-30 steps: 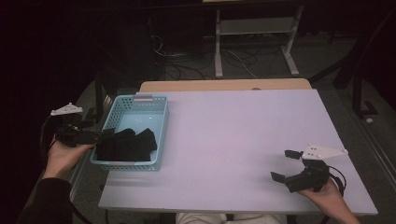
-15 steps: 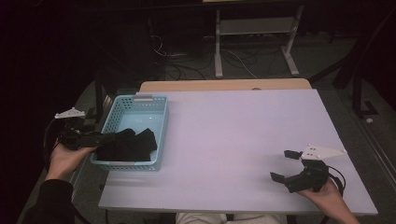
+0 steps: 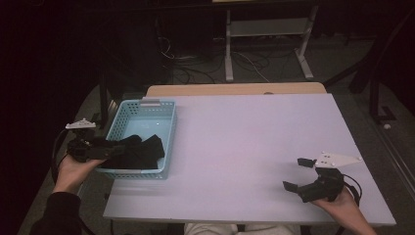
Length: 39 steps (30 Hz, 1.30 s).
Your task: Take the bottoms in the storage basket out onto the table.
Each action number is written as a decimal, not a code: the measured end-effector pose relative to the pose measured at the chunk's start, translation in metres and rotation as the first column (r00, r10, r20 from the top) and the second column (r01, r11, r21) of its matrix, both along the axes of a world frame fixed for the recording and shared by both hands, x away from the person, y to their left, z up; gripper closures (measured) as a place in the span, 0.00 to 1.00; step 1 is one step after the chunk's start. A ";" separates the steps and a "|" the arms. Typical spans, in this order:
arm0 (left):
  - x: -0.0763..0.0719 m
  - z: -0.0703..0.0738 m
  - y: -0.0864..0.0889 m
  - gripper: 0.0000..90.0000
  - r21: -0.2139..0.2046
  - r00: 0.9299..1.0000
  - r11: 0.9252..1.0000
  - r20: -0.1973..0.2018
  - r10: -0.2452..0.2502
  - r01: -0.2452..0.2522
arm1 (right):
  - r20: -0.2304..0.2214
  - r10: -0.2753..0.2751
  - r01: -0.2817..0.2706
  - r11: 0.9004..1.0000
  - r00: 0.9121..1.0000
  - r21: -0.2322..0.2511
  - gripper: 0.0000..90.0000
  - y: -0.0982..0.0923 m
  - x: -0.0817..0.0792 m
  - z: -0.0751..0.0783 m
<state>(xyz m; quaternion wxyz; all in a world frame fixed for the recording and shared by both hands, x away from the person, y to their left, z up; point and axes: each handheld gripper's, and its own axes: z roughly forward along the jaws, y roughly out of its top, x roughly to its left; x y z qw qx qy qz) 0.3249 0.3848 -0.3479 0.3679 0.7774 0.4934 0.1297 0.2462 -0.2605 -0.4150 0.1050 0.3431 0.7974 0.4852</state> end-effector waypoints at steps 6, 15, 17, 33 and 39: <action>-0.005 -0.009 0.002 0.00 -0.007 1.000 1.000 -0.006 0.001 -0.001 | 0.000 0.004 -0.004 1.000 1.000 -0.002 0.00 0.000 0.000 0.000; -0.013 -0.018 0.006 0.06 -0.011 1.000 1.000 -0.004 -0.013 0.012 | -0.003 0.004 -0.004 1.000 1.000 -0.004 0.00 0.000 0.000 0.000; -0.014 -0.018 0.006 0.09 -0.014 1.000 1.000 0.001 -0.016 0.016 | 0.000 0.005 -0.005 1.000 1.000 -0.005 0.00 0.000 0.000 0.000; -0.012 -0.022 0.001 0.62 0.042 0.998 0.997 -0.034 -0.056 0.057 | -0.005 0.009 -0.009 1.000 1.000 -0.008 0.00 0.001 0.000 0.000; -0.006 -0.016 -0.007 0.87 0.059 0.996 0.998 -0.086 -0.019 0.024 | -0.013 0.012 -0.012 1.000 1.000 -0.014 0.00 0.001 0.000 -0.001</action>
